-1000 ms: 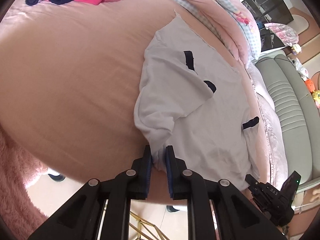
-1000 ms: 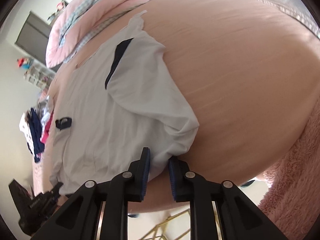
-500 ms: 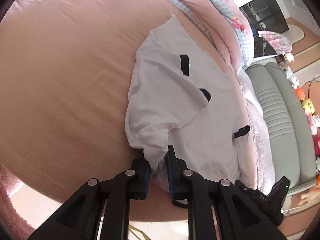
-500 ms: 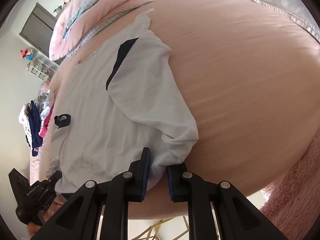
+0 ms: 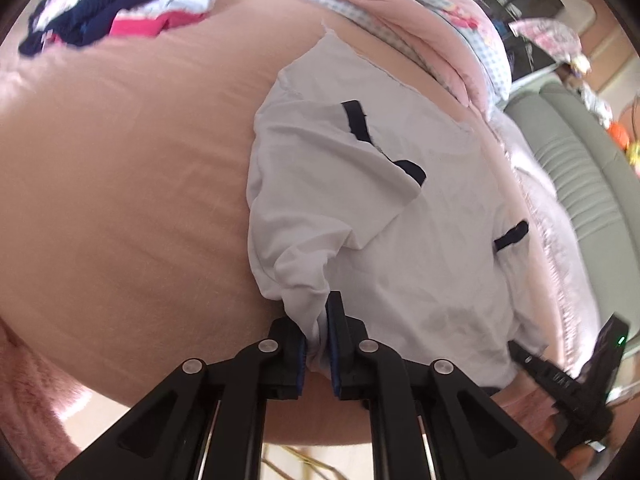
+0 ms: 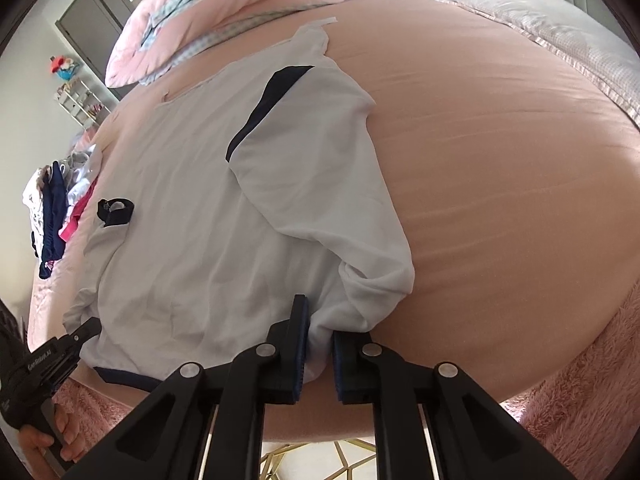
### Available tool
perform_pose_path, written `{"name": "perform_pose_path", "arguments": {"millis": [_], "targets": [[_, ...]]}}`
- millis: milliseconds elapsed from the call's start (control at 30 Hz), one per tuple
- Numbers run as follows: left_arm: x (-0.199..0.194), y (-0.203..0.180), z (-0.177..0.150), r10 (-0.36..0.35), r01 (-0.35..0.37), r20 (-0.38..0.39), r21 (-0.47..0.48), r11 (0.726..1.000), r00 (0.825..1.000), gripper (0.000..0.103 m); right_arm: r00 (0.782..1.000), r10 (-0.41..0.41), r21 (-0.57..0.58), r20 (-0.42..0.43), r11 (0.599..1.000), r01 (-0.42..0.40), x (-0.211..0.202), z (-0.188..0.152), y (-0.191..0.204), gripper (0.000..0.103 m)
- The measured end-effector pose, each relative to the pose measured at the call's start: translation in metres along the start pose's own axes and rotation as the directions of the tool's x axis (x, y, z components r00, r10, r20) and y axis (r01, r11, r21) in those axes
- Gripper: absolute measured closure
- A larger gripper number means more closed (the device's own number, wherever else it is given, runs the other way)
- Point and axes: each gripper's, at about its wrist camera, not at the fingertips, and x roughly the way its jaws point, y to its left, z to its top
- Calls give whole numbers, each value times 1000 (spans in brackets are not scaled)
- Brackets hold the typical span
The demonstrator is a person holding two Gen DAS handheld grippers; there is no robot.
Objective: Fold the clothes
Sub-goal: 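Grasp the shirt hem with the left gripper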
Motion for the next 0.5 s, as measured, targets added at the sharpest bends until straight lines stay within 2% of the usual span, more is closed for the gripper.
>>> {"name": "perform_pose_path", "arguments": {"millis": [67, 200, 300, 500], "targets": [[-1, 2, -1, 0, 0, -2, 8, 1000, 1000, 96, 1000, 1, 2, 0, 1000, -1, 1, 0, 0, 93], [5, 10, 2, -41, 40, -17, -45, 998, 999, 96, 1000, 14, 18, -2, 1000, -14, 2, 1, -3, 93], [7, 4, 2, -29, 29, -16, -32, 999, 999, 96, 1000, 24, 31, -3, 999, -23, 2, 2, -5, 92], [3, 9, 1, -56, 55, -20, -41, 998, 998, 97, 999, 45, -1, 3, 999, -45, -1, 0, 2, 86]]}}
